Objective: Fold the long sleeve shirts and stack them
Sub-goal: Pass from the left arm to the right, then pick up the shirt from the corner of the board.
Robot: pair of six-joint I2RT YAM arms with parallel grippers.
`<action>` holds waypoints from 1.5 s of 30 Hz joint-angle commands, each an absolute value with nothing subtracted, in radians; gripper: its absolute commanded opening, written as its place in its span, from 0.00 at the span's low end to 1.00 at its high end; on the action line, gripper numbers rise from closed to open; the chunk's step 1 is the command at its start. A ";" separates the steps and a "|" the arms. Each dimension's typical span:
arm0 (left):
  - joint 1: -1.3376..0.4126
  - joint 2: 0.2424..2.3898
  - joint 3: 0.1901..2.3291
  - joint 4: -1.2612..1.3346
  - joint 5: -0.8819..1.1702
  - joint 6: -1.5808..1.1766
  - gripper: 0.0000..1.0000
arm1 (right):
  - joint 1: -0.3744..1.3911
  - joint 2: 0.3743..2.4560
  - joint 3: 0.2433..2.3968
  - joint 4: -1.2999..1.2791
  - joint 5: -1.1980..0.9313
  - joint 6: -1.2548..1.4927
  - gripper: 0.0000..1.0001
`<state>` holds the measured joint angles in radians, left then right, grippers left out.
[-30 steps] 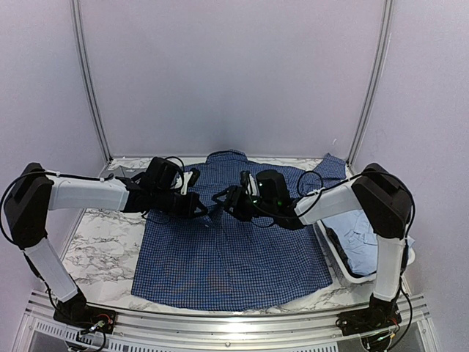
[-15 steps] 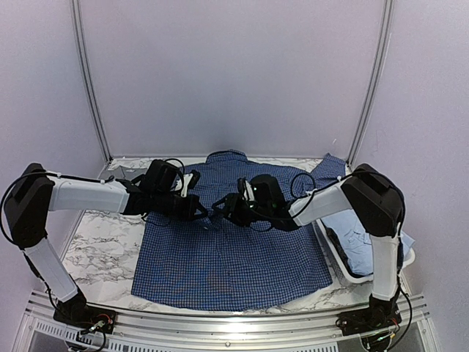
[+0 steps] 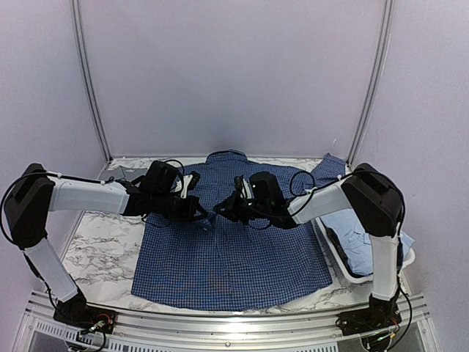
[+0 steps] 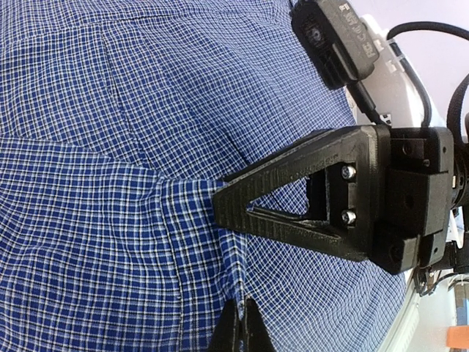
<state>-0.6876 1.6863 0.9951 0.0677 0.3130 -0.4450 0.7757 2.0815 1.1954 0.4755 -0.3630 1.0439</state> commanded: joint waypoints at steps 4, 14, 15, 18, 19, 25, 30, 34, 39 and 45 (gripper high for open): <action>-0.692 1.664 0.994 0.041 0.268 -0.446 0.13 | 0.772 2.067 1.237 0.429 -0.362 1.005 0.00; -0.690 1.495 0.963 -0.290 0.049 -0.571 0.42 | 0.772 2.028 1.413 0.171 -0.273 0.717 0.00; -0.689 1.463 0.946 -0.318 0.035 -0.585 0.44 | 0.773 2.029 1.438 0.140 -0.263 0.684 0.00; -0.690 1.380 0.881 -0.412 0.006 -0.637 0.46 | 0.770 2.041 1.529 0.049 -0.238 0.577 0.00; -0.690 1.353 0.855 -0.438 0.006 -0.661 0.45 | 0.771 2.048 1.562 0.022 -0.235 0.545 0.00; -0.712 1.185 0.671 -0.566 -0.025 -0.824 0.39 | 0.770 2.072 1.703 -0.092 -0.226 0.358 0.00; -0.740 1.077 0.548 -0.631 -0.017 -0.951 0.30 | 0.769 2.103 1.854 -0.191 -0.196 0.241 0.00; -0.775 1.050 0.512 -0.686 -0.026 -1.010 0.26 | 0.767 2.108 1.924 -0.235 -0.175 0.192 0.00; -0.832 1.023 0.461 -0.730 -0.019 -1.082 0.23 | 0.766 2.104 1.953 -0.248 -0.182 0.179 0.00; -0.847 0.976 0.424 -0.775 -0.014 -1.111 0.22 | 0.766 2.096 1.968 -0.259 -0.179 0.167 0.00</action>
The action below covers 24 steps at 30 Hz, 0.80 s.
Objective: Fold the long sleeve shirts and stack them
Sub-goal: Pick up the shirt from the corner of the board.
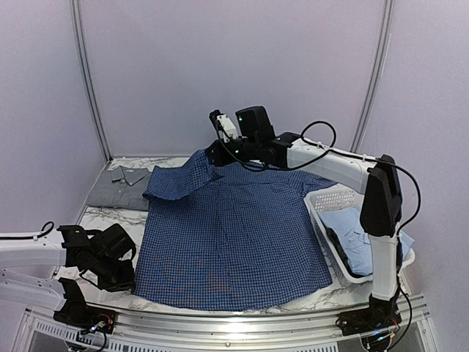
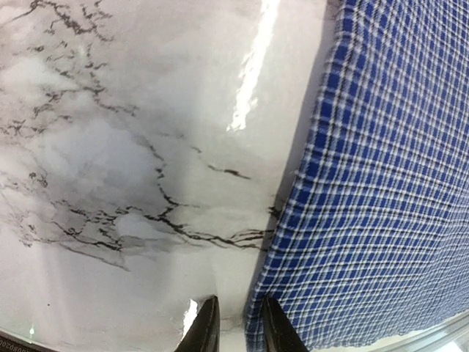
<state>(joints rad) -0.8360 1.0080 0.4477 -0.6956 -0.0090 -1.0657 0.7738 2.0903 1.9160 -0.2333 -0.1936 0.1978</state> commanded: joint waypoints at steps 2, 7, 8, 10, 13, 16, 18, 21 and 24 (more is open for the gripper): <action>-0.850 0.964 0.414 -0.776 -0.007 -1.119 0.22 | 0.766 2.094 1.980 -0.264 -0.175 0.161 0.00; -0.856 0.963 0.433 -0.762 -0.004 -1.117 0.22 | 0.766 2.100 2.016 -0.279 -0.167 0.153 0.00; -0.861 0.965 0.439 -0.754 -0.003 -1.118 0.22 | 0.765 2.102 2.025 -0.283 -0.164 0.152 0.00; -0.868 0.970 0.439 -0.741 -0.003 -1.120 0.22 | 0.765 2.106 2.044 -0.291 -0.161 0.149 0.00; -0.877 0.983 0.437 -0.719 0.027 -1.118 0.16 | 0.765 2.109 2.074 -0.305 -0.147 0.140 0.00; -0.887 0.991 0.459 -0.709 0.034 -1.106 0.04 | 0.762 2.104 2.097 -0.319 -0.133 0.131 0.00; -0.891 0.996 0.486 -0.709 0.034 -1.092 0.00 | 0.758 2.099 2.107 -0.322 -0.125 0.127 0.00; -0.897 1.005 0.525 -0.709 0.032 -1.071 0.00 | 0.747 2.094 2.127 -0.326 -0.113 0.117 0.00; -0.911 1.020 0.571 -0.709 0.021 -1.038 0.00 | 0.728 2.081 2.131 -0.321 -0.095 0.098 0.00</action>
<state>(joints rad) -0.8925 1.0012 0.4999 -0.7086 0.0261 -1.0889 0.7582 2.0926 2.0792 -0.3161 -0.1349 0.1314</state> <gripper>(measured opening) 0.006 0.002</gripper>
